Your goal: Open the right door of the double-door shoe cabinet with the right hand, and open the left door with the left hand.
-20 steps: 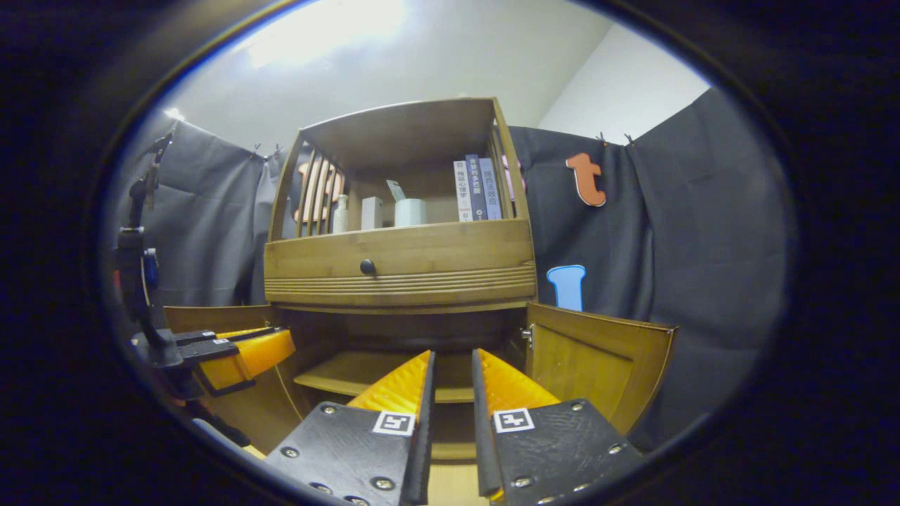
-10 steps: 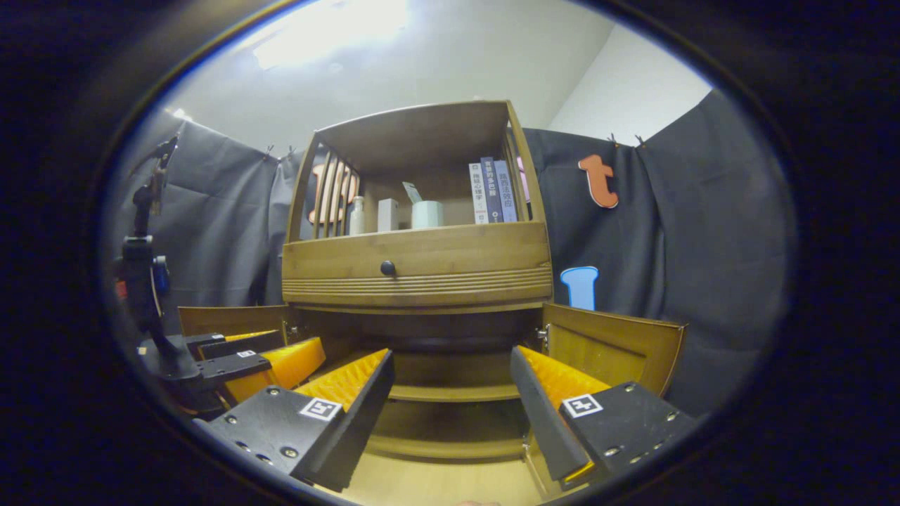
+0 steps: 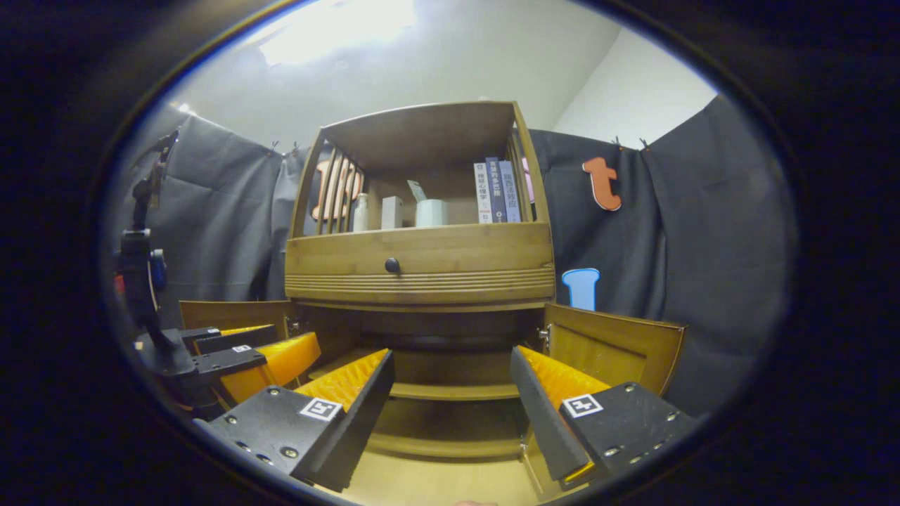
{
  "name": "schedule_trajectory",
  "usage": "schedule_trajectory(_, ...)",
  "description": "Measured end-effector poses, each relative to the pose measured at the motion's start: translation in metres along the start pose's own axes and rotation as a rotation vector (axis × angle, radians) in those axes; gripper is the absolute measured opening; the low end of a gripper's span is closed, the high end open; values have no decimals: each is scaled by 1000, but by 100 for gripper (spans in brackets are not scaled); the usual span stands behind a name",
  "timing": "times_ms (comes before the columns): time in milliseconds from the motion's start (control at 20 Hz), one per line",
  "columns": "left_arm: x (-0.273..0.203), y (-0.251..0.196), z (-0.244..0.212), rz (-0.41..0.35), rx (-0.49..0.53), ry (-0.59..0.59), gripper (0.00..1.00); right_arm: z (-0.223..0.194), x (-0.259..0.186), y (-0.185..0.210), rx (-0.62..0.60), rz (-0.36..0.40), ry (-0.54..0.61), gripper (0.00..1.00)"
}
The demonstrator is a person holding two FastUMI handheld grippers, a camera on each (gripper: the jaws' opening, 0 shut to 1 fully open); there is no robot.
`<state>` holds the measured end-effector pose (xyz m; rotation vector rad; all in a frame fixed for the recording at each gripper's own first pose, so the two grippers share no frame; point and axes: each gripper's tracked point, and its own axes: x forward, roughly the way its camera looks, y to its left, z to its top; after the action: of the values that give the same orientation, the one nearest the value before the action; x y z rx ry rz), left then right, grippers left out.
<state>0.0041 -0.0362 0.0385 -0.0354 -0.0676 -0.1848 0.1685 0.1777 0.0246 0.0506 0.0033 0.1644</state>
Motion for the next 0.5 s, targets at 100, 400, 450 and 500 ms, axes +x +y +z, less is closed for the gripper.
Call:
schedule_trajectory(100, 0, 1, 1, -1, 3, -2, 92, -1, 2, 2, 0, 1, 0, 100)
schedule_trajectory(400, -2, 6, 2, -5, 3, -5, 96, 0, -1, 4, -4, -11, -5, 98)
schedule_trajectory(450, -2, 7, 1, -8, 2, -4, 92, 0, -1, 5, -3, -13, -4, 98)
schedule_trajectory(500, -3, 6, 1, -11, 2, -2, 96, -1, -3, 5, -3, -17, -3, 98)
